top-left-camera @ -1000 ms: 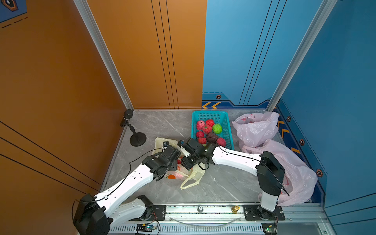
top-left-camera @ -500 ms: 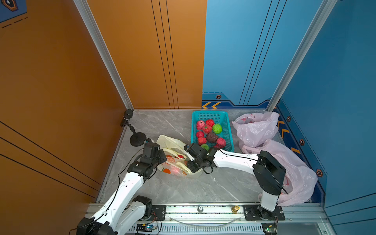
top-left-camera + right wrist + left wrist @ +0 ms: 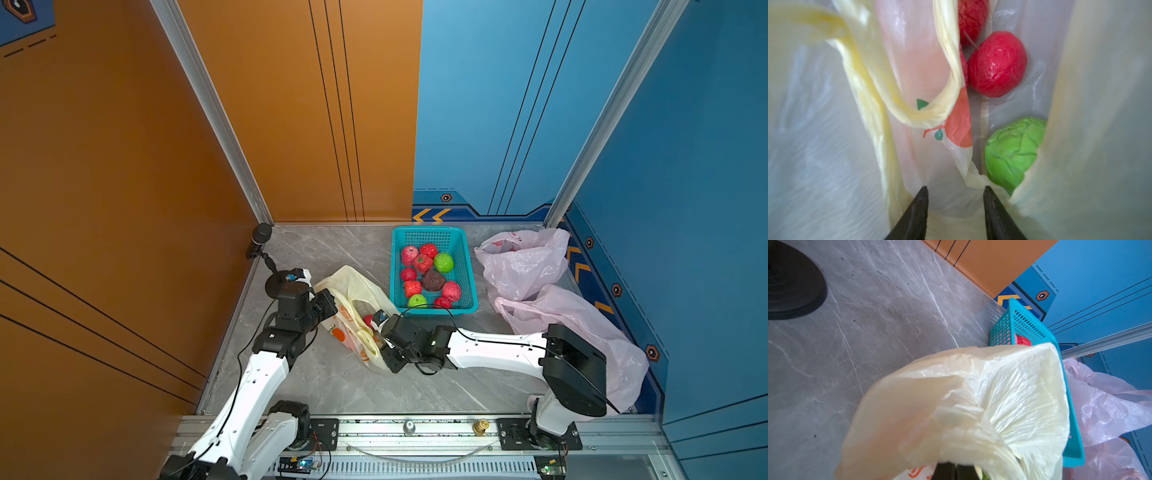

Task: Untie the knot of a plastic bag & take out the apple
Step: Untie the plastic bag at the center of the board.

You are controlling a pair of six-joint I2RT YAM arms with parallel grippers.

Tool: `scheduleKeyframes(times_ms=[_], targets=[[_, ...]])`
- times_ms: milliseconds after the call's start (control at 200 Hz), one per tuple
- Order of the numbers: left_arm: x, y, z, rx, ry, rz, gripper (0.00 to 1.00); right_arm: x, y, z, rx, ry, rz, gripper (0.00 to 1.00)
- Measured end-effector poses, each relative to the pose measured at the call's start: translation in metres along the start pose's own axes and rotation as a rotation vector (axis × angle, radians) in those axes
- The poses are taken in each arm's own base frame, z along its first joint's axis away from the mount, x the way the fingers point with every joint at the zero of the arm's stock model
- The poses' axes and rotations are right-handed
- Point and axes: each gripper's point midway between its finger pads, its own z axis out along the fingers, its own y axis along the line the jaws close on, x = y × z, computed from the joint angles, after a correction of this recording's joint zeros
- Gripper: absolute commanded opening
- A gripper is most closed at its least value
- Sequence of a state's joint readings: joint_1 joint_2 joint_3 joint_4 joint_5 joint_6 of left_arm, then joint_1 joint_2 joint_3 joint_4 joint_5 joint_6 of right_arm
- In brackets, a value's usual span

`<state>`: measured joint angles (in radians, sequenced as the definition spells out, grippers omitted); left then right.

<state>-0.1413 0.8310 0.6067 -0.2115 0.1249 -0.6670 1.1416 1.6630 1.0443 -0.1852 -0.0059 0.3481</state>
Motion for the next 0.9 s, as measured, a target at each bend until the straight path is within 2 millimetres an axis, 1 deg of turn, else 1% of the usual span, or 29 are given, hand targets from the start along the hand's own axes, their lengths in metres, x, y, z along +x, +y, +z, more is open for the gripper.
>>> scheduleKeyframes(times_ms=[135,245,350,441,506,561,616,686,766,896], targets=[[-0.004,-0.001,-0.022,0.028,-0.054,-0.024,0.00,-0.008,0.029,-0.015,-0.165,-0.052,-0.102,0.47],[-0.001,0.003,-0.026,0.024,-0.052,-0.053,0.00,-0.005,0.051,-0.018,-0.237,-0.038,-0.201,0.47],[0.011,0.010,-0.022,0.019,-0.023,-0.090,0.00,0.002,0.067,-0.019,-0.207,-0.032,-0.317,0.47],[0.024,0.019,-0.018,0.011,0.005,-0.127,0.00,0.009,0.071,-0.019,-0.123,-0.042,-0.397,0.47],[0.031,0.024,-0.017,0.011,0.008,-0.157,0.00,0.011,0.070,-0.022,-0.069,-0.071,-0.435,0.50],[0.032,0.027,-0.016,0.023,-0.005,-0.185,0.00,0.017,0.062,-0.028,-0.032,-0.092,-0.453,0.51],[0.031,0.029,-0.014,0.043,-0.024,-0.217,0.00,0.020,0.054,-0.036,-0.009,-0.108,-0.460,0.51],[0.026,0.030,-0.010,0.070,-0.043,-0.264,0.00,0.016,0.044,-0.041,0.020,-0.124,-0.452,0.50],[0.017,0.026,-0.002,0.108,-0.056,-0.307,0.00,0.012,0.038,-0.038,0.036,-0.122,-0.440,0.49],[0.006,0.014,0.012,0.172,-0.050,-0.341,0.00,0.017,0.032,-0.025,0.054,-0.083,-0.438,0.49]])
